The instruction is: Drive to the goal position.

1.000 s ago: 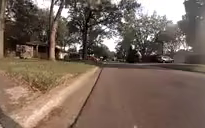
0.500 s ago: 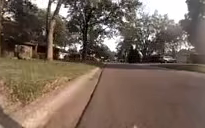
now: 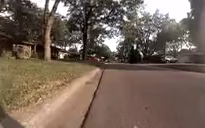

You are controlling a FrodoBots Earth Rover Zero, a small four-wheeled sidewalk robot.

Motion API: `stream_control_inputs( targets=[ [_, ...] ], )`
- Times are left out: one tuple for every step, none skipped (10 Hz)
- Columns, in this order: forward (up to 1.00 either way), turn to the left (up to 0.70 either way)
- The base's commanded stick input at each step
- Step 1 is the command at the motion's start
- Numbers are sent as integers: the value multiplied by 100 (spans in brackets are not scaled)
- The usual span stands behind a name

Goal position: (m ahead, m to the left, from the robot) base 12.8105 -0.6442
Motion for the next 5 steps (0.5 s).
stream_control_inputs(
  targets=[
    [100, 0],
    [100, 0],
    [100, 0],
    [100, 0],
    [100, 0]
  ],
)
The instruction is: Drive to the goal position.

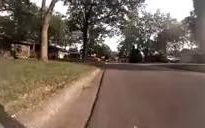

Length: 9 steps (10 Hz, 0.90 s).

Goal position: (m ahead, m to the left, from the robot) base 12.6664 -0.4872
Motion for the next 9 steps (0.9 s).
stream_control_inputs(
  targets=[
    [100, 0],
    [100, 0],
    [100, 0],
    [100, -3],
    [100, -14],
    [100, -19],
    [100, -20],
    [100, -20],
    [100, -20]
  ],
)
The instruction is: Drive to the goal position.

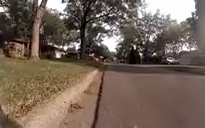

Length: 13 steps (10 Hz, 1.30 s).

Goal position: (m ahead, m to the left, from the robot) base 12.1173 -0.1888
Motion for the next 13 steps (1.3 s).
stream_control_inputs(
  targets=[
    [100, -20],
    [100, -20],
    [100, -19],
    [100, -19],
    [100, -19],
    [100, -7],
    [100, 0],
    [100, 0],
    [100, 0],
    [100, 0],
    [100, 0],
    [100, 0],
    [100, 0]
  ],
)
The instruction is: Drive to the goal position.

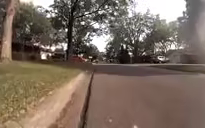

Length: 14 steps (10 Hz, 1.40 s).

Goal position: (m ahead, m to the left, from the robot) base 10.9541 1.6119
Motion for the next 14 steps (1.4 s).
stream_control_inputs(
  targets=[
    [100, 0],
    [100, 0],
    [100, 0],
    [100, 0],
    [100, 0],
    [100, 0],
    [100, 0],
    [100, 0],
    [100, 0],
    [100, 0],
    [100, 0],
    [100, 0],
    [100, 0],
    [100, 0]
  ],
)
